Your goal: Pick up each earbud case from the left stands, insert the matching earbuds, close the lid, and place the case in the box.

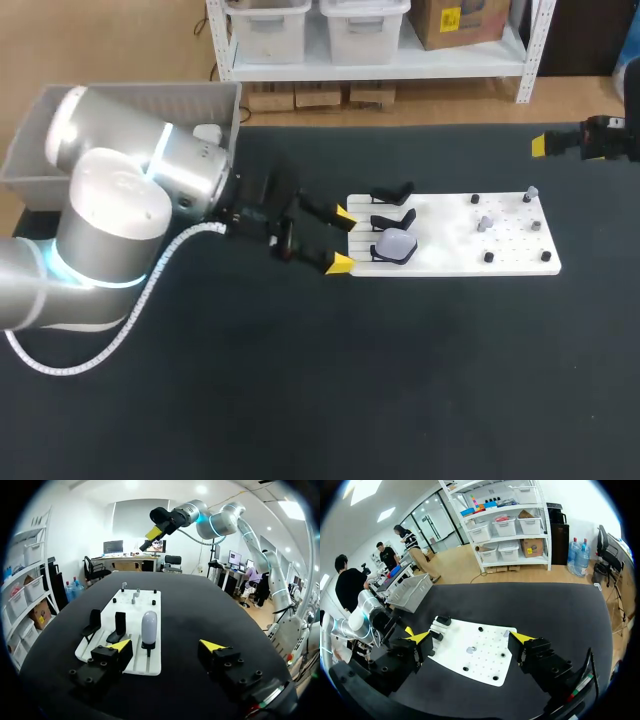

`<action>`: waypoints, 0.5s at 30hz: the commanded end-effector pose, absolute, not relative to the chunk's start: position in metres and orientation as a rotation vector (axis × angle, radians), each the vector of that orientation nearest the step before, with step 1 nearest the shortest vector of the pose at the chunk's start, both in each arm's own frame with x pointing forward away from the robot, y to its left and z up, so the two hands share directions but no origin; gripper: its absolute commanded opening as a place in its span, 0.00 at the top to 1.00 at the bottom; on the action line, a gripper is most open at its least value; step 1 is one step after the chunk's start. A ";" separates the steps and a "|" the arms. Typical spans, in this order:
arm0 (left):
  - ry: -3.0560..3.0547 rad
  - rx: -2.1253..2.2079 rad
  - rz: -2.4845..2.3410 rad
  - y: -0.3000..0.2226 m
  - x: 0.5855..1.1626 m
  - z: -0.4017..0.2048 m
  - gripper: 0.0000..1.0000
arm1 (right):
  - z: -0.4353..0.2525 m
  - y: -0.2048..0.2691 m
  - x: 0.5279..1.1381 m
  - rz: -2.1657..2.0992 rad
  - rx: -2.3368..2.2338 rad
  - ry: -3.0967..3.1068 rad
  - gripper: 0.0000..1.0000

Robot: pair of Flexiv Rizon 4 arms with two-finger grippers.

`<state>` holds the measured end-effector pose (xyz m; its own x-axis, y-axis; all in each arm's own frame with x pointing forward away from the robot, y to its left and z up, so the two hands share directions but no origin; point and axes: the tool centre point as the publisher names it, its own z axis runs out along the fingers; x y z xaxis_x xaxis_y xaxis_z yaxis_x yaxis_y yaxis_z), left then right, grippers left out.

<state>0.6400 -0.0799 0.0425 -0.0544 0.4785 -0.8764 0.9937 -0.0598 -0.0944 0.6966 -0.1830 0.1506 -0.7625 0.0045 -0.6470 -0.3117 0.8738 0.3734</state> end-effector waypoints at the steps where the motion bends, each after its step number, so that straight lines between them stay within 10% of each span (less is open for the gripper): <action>1: 1.589 1.595 -1.058 -0.089 0.645 0.033 0.13 | 0.150 -0.184 0.697 0.622 -0.223 2.370 0.00; 15: 1.591 1.576 -1.073 -0.108 0.654 0.022 0.28 | 0.150 -0.184 0.697 0.622 -0.223 2.370 0.00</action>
